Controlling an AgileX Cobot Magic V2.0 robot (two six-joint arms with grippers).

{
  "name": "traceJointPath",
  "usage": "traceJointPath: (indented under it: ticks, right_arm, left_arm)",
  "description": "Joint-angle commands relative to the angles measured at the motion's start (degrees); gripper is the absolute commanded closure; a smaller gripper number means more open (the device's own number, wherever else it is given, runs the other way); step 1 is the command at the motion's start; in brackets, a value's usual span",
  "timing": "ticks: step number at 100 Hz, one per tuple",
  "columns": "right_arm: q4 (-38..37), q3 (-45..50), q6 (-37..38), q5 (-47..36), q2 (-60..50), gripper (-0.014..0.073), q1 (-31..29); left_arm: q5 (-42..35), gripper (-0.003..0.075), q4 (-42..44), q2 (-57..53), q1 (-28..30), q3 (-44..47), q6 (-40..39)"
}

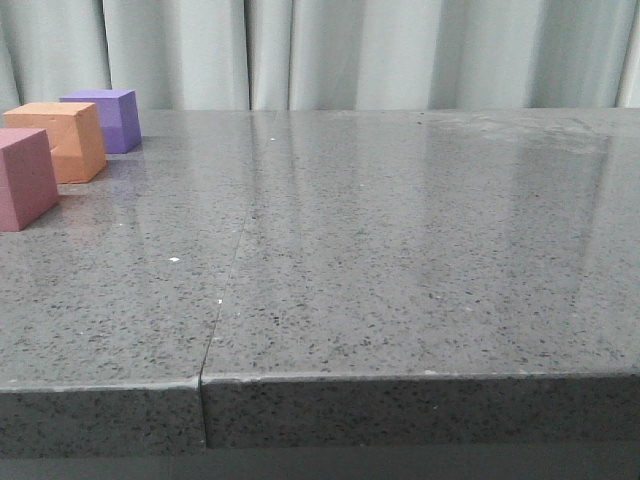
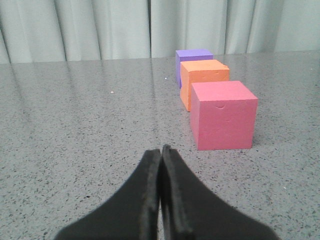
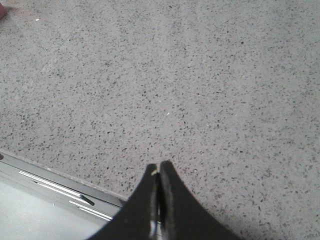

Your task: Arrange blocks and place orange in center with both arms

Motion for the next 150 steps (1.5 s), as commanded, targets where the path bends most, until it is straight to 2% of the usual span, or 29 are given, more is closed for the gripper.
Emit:
traceJointPath:
  ticks: [1,9,25,56,70,88,100,114,139,150]
  right_arm:
    - [-0.6,-1.5,-0.5,-3.4,0.1,0.0662,0.0]
    - [-0.9,-1.5,-0.5,-3.3,0.1,0.0662,0.0]
    - [-8.5,-1.5,-0.5,-1.8,0.1,0.0661,-0.2]
    - [-8.5,-1.3,-0.5,-3.0,0.0,0.0661,-0.7]
    - [-8.3,1.4,-0.5,-10.0,-2.1,0.0661,-5.0]
    - [-8.1,8.3,-0.5,-24.9,-8.4,0.0661,-14.1]
    - [-7.6,13.0,-0.5,-30.6,-13.8,0.0661,-19.6]
    - [-6.0,18.1,-0.4,-32.3,-20.2,0.0661,-23.2]
    - [-4.4,26.1,0.2,-33.8,-28.9,0.0661,-24.4]
    - [-4.5,26.1,0.3,-33.2,-29.7,0.0661,-25.5]
  left_arm:
    - [-4.8,0.0741,-0.6,-1.8,-0.1,2.3,-0.2]
    - [-4.8,0.0741,-0.6,-1.8,-0.1,2.3,-0.2]
    - [-4.8,0.0741,-0.6,-1.8,-0.1,2.3,-0.2]
    - [-4.8,0.0741,-0.6,-1.8,-0.1,2.3,-0.2]
    - [-4.8,0.0741,-0.6,-1.8,-0.1,2.3,-0.2]
    - [-4.8,0.0741,-0.6,-1.8,-0.1,2.3,-0.2]
    - [-4.8,0.0741,-0.6,-1.8,-0.1,2.3,-0.2]
    - [-4.8,0.0741,-0.6,-1.8,-0.1,2.3,-0.2]
    - [-4.8,0.0741,-0.6,-1.8,-0.1,2.3,-0.2]
    - [-4.8,0.0741,-0.6,-1.8,-0.1,2.3,-0.2]
